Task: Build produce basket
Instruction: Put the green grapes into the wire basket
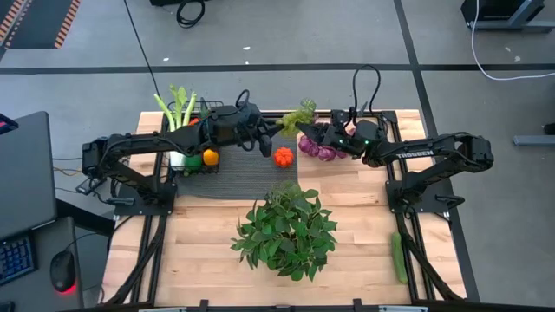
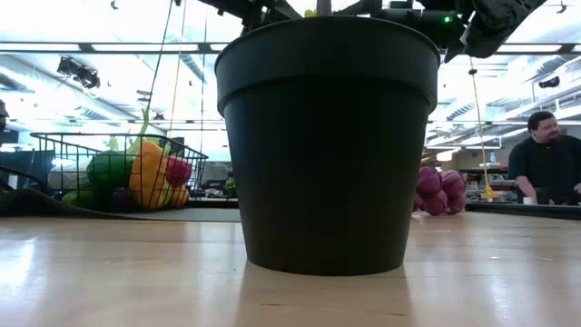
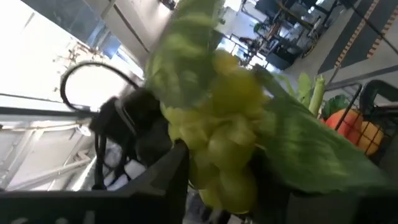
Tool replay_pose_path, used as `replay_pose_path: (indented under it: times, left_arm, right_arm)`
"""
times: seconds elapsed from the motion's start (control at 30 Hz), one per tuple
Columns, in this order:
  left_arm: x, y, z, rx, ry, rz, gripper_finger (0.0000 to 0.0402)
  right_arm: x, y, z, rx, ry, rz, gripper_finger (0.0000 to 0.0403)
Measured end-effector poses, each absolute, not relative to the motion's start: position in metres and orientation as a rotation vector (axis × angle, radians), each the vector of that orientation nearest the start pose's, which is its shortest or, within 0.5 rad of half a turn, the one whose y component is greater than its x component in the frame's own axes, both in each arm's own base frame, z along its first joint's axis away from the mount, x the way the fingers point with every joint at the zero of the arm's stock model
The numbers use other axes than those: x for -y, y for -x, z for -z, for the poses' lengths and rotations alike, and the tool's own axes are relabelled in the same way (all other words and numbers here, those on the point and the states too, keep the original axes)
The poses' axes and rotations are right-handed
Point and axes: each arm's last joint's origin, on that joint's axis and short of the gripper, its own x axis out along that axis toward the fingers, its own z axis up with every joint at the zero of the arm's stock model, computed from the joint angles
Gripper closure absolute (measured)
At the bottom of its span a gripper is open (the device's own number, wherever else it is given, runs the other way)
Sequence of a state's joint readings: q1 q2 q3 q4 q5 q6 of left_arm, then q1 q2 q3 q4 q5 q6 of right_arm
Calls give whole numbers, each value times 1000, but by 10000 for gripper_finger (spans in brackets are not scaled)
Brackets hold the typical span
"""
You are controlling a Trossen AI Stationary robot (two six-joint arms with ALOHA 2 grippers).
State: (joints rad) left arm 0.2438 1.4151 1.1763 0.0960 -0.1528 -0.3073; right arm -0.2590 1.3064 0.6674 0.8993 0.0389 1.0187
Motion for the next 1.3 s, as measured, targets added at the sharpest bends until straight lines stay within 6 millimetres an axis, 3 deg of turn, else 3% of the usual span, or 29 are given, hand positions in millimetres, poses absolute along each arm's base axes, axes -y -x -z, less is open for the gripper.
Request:
replay_pose_path:
  times: [0.2,0.43,0.7,0.93,1.1,1.3]
  left_arm:
    - [-91,-292,-372,-29,267,-455,356]
    - [-102,-257,-390,-28,244,-528,351]
    - [-106,-207,-396,-147,252,-719,350]
    - [-110,-187,-376,-387,321,-822,349]
    - [-110,-174,-359,-563,389,-968,351]
    - [-112,-155,-352,-652,357,-1210,350]
  right_arm:
    - [70,-269,-281,317,-979,107,228]
    - [68,-270,-278,252,-979,46,225]
    - [66,-271,-276,195,-982,-7,226]
    - [66,-271,-271,137,-996,12,227]
    - [66,-271,-270,128,-998,16,227]
    - [66,-271,-270,128,-998,16,228]
